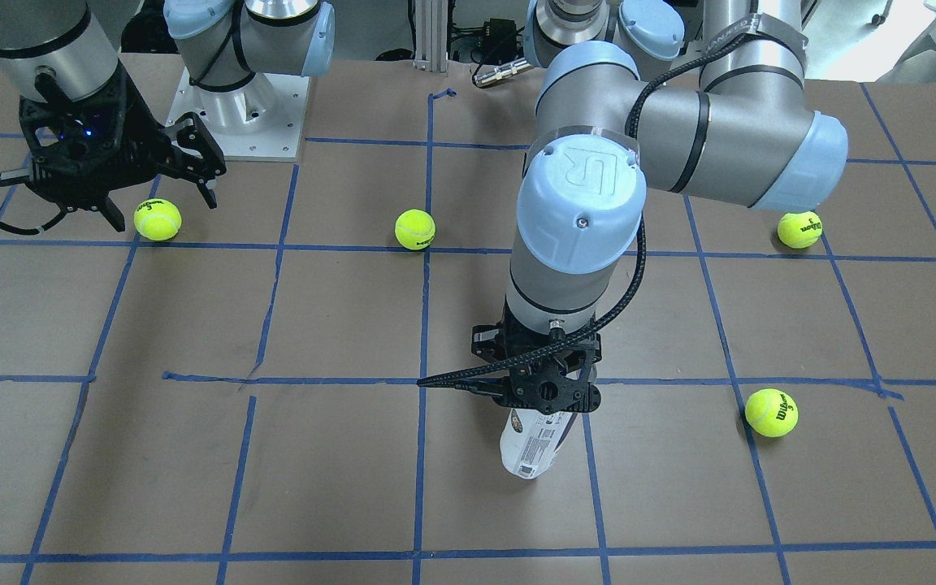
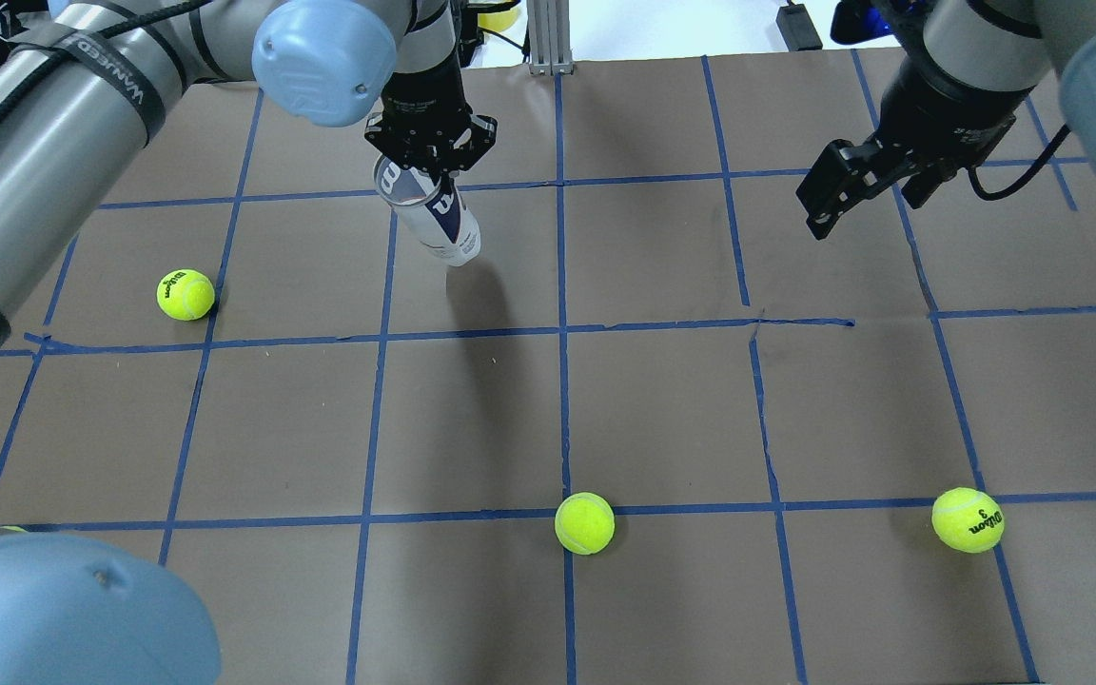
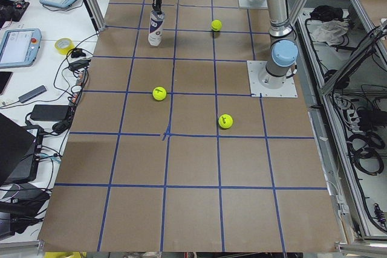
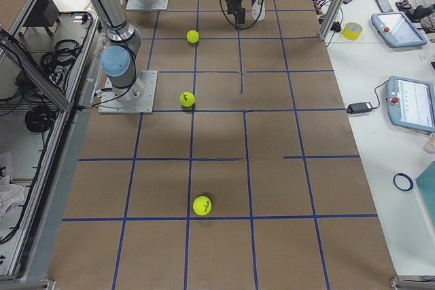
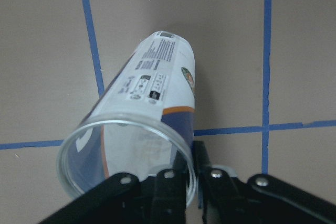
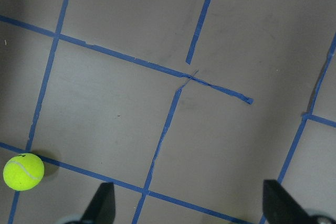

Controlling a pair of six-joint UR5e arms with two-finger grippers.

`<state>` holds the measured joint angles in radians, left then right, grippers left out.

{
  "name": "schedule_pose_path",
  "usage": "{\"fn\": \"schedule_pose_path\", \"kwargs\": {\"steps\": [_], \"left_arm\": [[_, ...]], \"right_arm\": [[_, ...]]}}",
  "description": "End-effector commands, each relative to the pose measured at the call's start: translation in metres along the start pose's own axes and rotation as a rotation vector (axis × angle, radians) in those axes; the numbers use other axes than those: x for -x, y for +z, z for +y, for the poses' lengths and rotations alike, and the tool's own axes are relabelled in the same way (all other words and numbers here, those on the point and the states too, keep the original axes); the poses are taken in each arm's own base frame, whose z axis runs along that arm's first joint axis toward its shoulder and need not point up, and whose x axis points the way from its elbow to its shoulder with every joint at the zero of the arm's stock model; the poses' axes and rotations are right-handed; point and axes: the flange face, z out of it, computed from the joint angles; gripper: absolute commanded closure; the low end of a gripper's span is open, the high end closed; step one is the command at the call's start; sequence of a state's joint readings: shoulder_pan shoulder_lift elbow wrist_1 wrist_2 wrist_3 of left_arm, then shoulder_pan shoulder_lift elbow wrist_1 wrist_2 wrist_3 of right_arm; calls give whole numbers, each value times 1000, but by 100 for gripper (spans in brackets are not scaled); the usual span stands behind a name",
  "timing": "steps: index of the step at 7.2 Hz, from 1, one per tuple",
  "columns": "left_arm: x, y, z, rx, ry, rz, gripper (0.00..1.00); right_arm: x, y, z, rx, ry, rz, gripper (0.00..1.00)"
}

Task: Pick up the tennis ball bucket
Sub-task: 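Rotate the can upright with the left gripper and set it down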

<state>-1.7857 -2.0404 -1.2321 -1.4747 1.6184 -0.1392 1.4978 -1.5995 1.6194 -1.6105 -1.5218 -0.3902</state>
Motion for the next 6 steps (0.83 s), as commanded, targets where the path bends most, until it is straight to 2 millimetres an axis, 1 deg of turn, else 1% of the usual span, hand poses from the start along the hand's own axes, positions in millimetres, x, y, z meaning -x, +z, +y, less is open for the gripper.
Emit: {"fn": "schedule_pose_path", "kwargs": {"steps": [1,2,3,4,5,6], "left_arm": [[-20,12,-13,15,14,-25,100],[-23,20,-14,25,20,-28,100],[-21,20,-15,22,26,-48,6],[-22,20,-14,23,28,-50,0],[-22,17,-12,19,27,-48,0],[-21,7,-10,4,26,-45,0]], "right_arm": [[0,1,0,1,-3,-2,0],[0,0,-1,-1,0,-3,0],[0,0,-2,-11,1,-4,0],[-1,1,-2,-8,-4,1,0],[-1,0,-3,-13,1,-3,0],[-1,1,-2,-9,-1,-1,0]]}}
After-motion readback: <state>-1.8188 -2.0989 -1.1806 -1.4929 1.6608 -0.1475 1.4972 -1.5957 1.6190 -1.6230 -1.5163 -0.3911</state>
